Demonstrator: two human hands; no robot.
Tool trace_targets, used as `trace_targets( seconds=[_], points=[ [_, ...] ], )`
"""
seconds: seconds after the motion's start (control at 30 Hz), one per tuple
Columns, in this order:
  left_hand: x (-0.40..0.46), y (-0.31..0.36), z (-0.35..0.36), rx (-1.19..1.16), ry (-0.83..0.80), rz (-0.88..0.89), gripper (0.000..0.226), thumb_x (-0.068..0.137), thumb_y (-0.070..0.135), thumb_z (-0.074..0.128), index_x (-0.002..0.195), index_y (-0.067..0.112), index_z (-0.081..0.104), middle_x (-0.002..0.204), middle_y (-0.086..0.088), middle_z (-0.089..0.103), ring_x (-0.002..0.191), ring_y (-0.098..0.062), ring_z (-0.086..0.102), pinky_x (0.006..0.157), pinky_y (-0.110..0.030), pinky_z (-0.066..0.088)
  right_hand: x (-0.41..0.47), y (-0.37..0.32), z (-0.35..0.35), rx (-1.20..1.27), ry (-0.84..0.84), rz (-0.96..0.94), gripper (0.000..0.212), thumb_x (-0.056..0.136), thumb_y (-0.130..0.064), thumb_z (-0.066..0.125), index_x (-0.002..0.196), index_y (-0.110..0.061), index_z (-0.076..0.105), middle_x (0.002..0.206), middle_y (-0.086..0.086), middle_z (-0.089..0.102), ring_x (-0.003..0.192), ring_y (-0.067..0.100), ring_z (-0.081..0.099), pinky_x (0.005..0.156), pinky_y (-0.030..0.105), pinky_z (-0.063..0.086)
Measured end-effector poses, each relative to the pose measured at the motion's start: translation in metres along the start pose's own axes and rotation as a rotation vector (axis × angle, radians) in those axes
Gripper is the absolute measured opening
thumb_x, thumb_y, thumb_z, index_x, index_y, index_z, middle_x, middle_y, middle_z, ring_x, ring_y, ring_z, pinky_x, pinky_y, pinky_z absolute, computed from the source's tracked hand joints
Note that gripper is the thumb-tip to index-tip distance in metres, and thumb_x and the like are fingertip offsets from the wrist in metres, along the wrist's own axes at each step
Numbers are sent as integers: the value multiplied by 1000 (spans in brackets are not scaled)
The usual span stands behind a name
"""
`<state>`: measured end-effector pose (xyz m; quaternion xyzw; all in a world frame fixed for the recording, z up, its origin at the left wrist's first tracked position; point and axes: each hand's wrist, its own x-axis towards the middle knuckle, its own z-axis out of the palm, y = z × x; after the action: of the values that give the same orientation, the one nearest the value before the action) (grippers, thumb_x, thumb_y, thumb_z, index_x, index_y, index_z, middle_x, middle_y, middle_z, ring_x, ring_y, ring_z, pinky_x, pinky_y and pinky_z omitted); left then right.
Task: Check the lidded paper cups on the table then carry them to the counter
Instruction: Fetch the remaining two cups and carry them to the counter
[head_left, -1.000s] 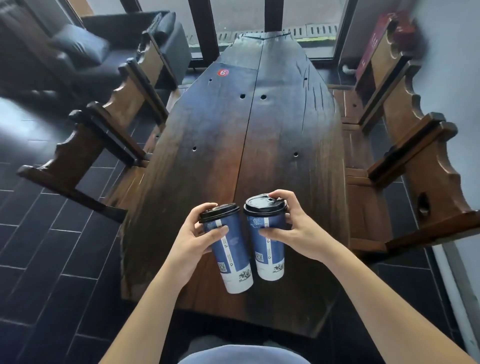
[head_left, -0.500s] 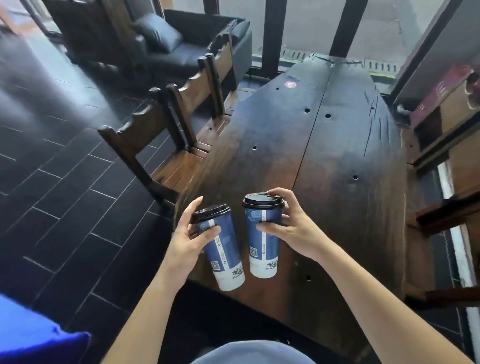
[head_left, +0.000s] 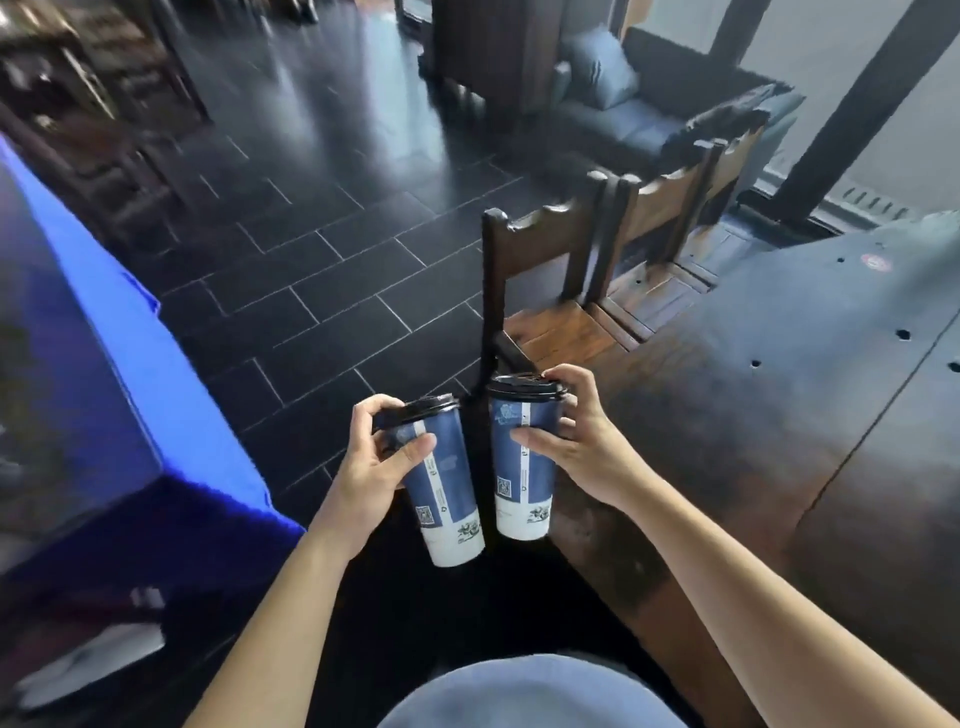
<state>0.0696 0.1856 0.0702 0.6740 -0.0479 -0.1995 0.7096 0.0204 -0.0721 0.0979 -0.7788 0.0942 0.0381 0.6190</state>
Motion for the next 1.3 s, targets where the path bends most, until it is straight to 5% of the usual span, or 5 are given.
trace_targets(
  seconds=[0.37,0.6,0.83,1.03,1.3],
  points=[
    [-8,11,-106,-11,449,74,35,94,9,73,121,28,59,100,23,69,93,5,65,88,-20,46,106,-50,105,-66,-279,-125,63,80,-10,86,124,-38,51,117,-7,72,97,14,75,80,30,61],
    [46,27,-139,10,556,84,36,95,15,72,127,27,59,111,9,67,95,0,65,93,-26,49,189,-65,148,-46,-434,-194,62,83,-11,84,129,-33,49,121,0,71,102,24,75,93,47,60],
    [135,60,-169,50,605,76,42,89,32,73,128,37,58,112,19,68,100,2,66,91,-23,49,302,-98,157,-18,-551,-244,55,89,-19,80,132,-33,48,122,-5,71,107,27,73,97,52,57],
    [216,82,-204,71,663,48,42,92,25,77,126,44,61,122,18,67,114,-10,66,103,-39,52,404,-130,166,-49,-619,-286,53,89,-20,80,132,-35,53,123,-11,70,107,18,73,98,45,57],
    [292,103,-266,31,753,27,54,84,14,85,125,45,66,125,11,71,110,-6,70,99,-31,52,505,-153,209,-106,-653,-334,60,81,-18,87,130,-34,56,114,-16,70,92,13,74,85,31,61]
  ],
)
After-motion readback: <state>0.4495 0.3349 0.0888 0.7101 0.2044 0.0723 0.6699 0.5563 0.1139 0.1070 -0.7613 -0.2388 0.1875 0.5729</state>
